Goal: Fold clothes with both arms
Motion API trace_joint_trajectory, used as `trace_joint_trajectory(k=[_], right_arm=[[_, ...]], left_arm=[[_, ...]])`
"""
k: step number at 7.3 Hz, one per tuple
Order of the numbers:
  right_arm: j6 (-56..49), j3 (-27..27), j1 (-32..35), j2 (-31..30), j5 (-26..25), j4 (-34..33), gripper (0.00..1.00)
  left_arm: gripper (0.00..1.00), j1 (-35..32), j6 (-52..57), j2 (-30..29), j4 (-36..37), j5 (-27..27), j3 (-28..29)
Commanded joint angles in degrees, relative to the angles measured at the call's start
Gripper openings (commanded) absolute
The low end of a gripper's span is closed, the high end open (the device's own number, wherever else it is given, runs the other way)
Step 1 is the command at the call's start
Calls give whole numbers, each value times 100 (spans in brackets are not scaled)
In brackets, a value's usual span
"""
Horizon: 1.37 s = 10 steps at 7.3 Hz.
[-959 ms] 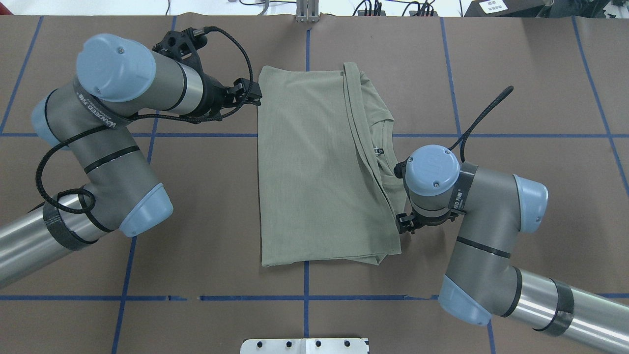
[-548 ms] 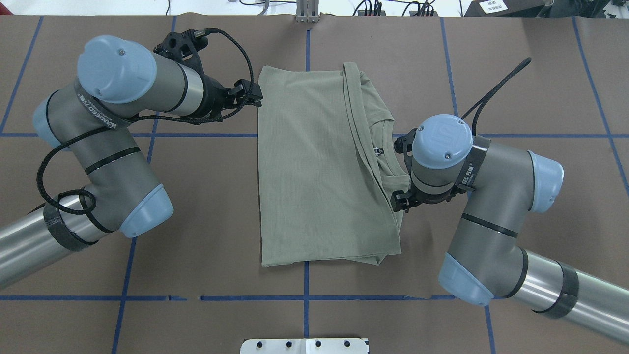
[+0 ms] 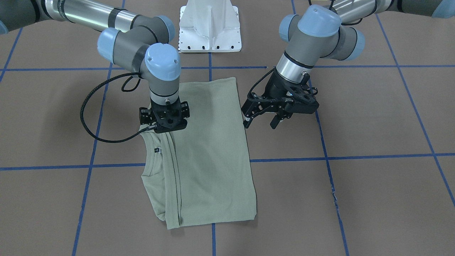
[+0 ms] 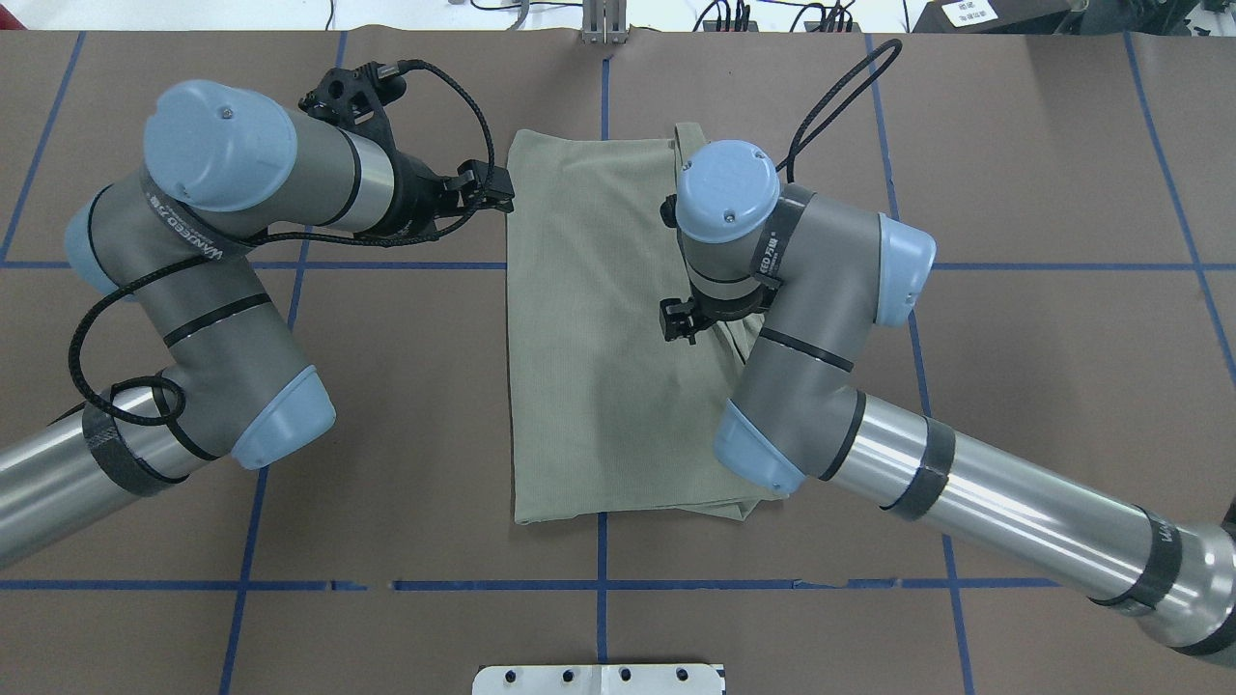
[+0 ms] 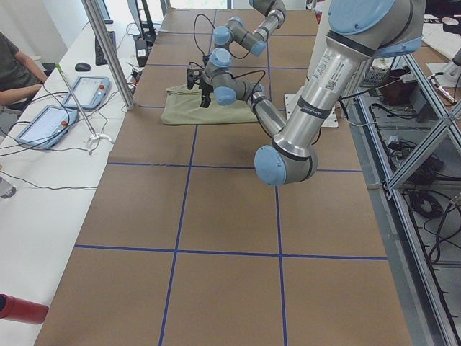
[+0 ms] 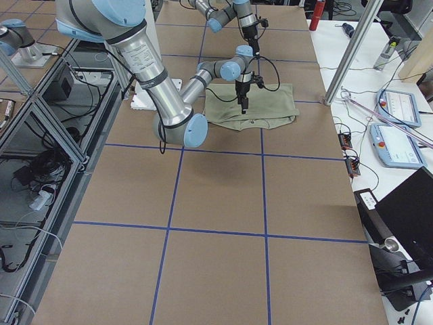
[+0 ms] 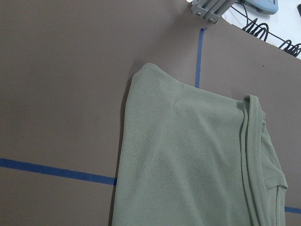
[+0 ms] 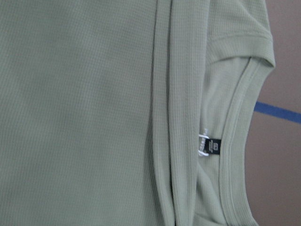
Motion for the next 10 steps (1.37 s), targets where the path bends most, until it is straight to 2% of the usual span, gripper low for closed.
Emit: trace_joint_trajectory(k=[1, 3, 10], right_arm=[[-28, -682, 73, 297, -105, 318, 100], [-63, -701, 73, 263, -106, 319, 100], [-212, -648, 318, -229, 8, 319, 100]], left_arm=[[100, -6, 27, 33, -110, 0, 96], [100, -6, 18, 33, -330, 0, 263], [100, -6, -35, 25, -577, -9, 255]])
